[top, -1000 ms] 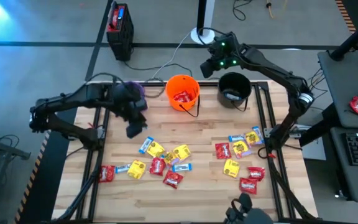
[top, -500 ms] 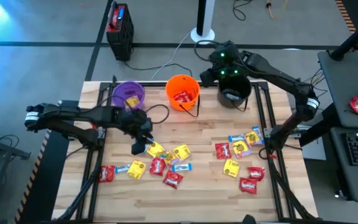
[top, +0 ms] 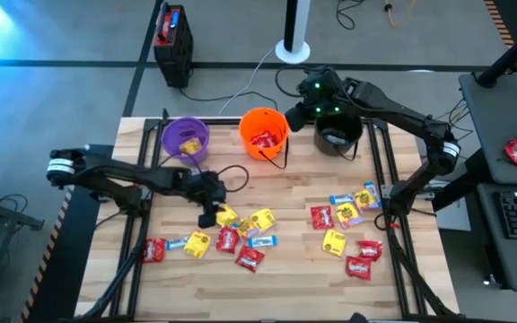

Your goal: Sort candy by brand, put in halloween buckets

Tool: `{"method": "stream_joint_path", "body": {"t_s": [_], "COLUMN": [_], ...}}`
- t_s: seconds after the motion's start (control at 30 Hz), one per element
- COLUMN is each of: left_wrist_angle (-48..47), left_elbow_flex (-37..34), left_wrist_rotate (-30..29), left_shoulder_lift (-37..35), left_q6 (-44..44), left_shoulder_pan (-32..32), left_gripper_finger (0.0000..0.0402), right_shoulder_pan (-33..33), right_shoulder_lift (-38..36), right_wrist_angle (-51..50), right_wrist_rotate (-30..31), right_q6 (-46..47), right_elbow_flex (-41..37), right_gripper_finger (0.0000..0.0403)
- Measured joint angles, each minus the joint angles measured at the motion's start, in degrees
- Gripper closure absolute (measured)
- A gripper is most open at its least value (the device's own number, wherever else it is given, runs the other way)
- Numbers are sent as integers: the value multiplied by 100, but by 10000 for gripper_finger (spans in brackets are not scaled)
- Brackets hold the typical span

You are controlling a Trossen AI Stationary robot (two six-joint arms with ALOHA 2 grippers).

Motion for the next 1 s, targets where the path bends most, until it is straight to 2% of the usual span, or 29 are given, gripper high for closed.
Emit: {"method": "stream_joint_path", "body": {"t_s": [0.17, 0.4, 0.53, 0.67, 1.0], "left_wrist_angle": [-93, -207, -190, -192, 192], "left_elbow_flex": [209, 466, 431, 377, 165], "left_wrist_rotate": [-100, -100, 228, 467, 449], "left_shoulder_lift": [500, 994, 1085, 1196, 1248], "left_q6": [38, -88, -66, -96, -157], "left_shoulder_pan": [0, 19, 177, 245, 249], "left_gripper_finger": [277, 236, 221, 221, 242], "right_shoulder_pan": [-18, -31, -31, -31, -31], "right_shoulder_lift": [2, 2, 2, 2, 4], "right_wrist_angle": [-15, -18, -20, -22, -20], "right_wrist_rotate": [-4, -4, -6, -6, -6], "right_q6": [-189, -316, -348, -415, -526], "right_elbow_flex": [0, 0, 0, 0, 0], "right_gripper_finger": [394, 394, 394, 394, 394]}}
